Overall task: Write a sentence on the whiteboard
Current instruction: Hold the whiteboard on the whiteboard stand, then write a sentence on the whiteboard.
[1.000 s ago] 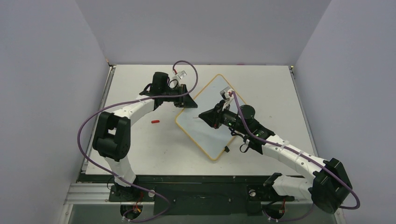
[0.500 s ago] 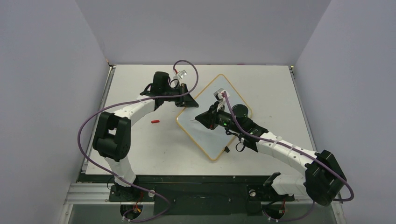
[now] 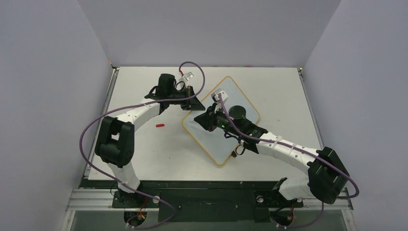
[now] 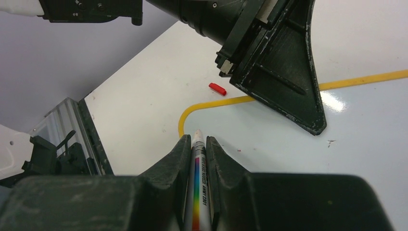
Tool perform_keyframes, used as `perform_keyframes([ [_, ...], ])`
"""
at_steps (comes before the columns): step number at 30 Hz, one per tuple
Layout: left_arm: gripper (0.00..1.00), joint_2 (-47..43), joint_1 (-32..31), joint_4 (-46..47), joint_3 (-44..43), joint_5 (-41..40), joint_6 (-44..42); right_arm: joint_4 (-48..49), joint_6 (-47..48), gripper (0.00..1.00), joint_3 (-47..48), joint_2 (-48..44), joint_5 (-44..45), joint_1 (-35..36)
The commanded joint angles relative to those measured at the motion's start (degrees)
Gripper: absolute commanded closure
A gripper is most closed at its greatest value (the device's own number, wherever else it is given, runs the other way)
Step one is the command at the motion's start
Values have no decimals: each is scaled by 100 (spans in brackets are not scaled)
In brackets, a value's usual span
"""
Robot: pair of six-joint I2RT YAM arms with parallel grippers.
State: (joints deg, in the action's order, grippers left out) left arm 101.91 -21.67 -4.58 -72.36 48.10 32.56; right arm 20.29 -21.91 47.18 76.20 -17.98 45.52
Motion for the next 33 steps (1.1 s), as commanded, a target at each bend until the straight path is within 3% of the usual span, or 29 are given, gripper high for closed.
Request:
perform_keyframes([
  [1,100,-278,-118,153,-146,6,-129,250,148,100,308,126,330,75],
  [18,100,-280,-118,180,-136,-2,-112,106,260,100,237,306,752,185],
  [33,100,-254,-127,192,-161,7,-102,-371,384,100,-395,-208,874,199],
])
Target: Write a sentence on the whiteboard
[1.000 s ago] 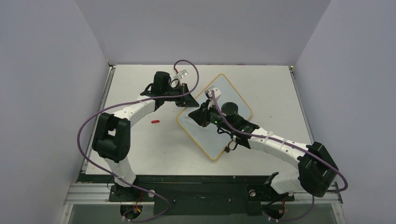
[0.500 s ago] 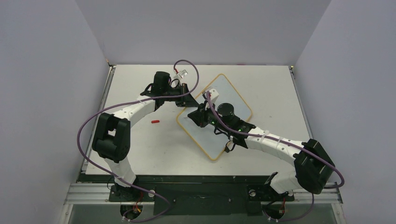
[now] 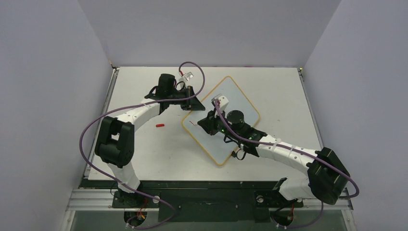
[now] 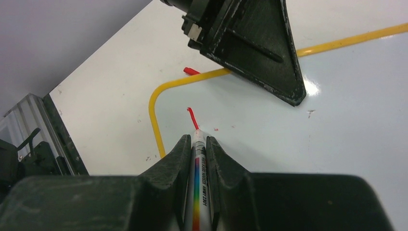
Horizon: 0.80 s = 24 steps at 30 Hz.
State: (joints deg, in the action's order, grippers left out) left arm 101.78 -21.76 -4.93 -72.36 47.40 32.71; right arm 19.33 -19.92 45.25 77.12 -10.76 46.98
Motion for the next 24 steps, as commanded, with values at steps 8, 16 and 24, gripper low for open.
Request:
perform_keyframes([
  [8,100,-220,-135,236,-184,65,-115,-917,412,100,-321,-731,242,212],
  [16,100,-243,-162,246,-160,43,-109,-980,392,100,-35,-863,445,242],
  [24,100,-253,-175,246,-166,58,-110,-763,299,100,480,-493,471,247],
])
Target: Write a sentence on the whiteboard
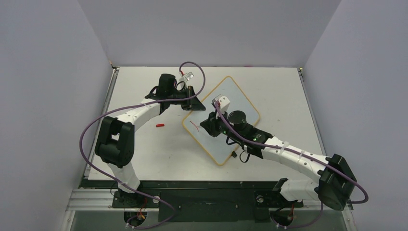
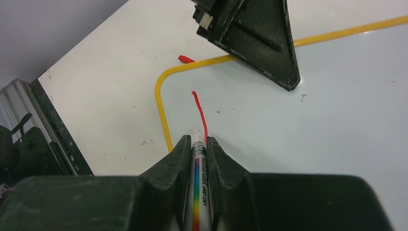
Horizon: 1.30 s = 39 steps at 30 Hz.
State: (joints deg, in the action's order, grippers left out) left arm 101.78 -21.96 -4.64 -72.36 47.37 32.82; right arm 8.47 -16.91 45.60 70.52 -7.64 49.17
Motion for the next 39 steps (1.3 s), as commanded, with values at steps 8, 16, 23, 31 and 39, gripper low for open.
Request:
perform_keyframes([
  [8,100,-268,-151,264,-138,82,-117,456,-123,100,751,514,162,38],
  [16,100,-304,-151,301,-120,90,-108,505,-166,100,908,709,147,64],
  [23,100,-316,-151,311,-100,104,-106,502,-181,100,1041,869,121,99],
  [31,100,-339,-151,323,-99,112,-104,452,-175,100,1071,962,271,95],
  [39,100,-343,-151,319,-85,111,-93,252,-126,100,1104,1009,655,87],
])
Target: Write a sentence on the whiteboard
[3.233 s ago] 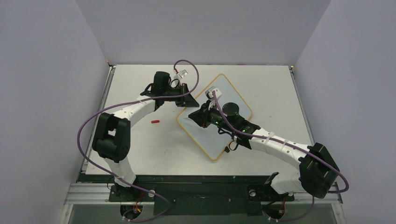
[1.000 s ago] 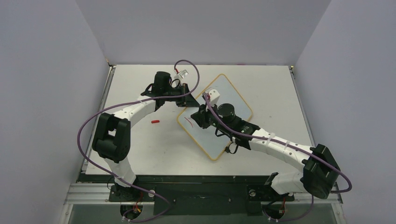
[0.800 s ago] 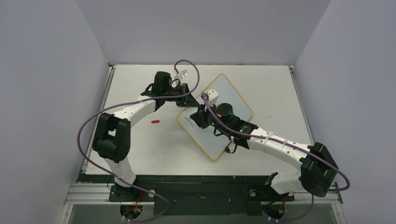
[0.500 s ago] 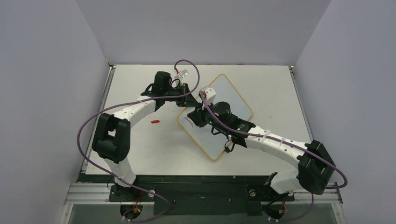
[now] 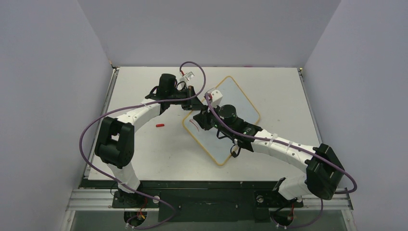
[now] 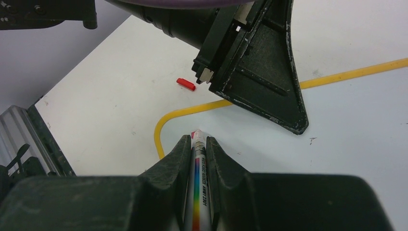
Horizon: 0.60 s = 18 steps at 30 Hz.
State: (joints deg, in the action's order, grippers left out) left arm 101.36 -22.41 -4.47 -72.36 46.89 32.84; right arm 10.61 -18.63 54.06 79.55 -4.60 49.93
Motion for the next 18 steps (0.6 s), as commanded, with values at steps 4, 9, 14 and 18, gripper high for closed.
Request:
perform_keyframes([
  [4,100,-303,-105,315,-80,150,-95,-150,9,100,361,238,590,-13],
  [9,100,-311,-114,315,-76,151,-88,-309,-24,100,400,291,785,-35],
  [14,100,-319,-114,315,-73,151,-91,-431,-24,100,313,234,911,-53],
  [18,100,-302,-114,315,-85,145,-88,-474,-51,100,202,149,1008,-81],
])
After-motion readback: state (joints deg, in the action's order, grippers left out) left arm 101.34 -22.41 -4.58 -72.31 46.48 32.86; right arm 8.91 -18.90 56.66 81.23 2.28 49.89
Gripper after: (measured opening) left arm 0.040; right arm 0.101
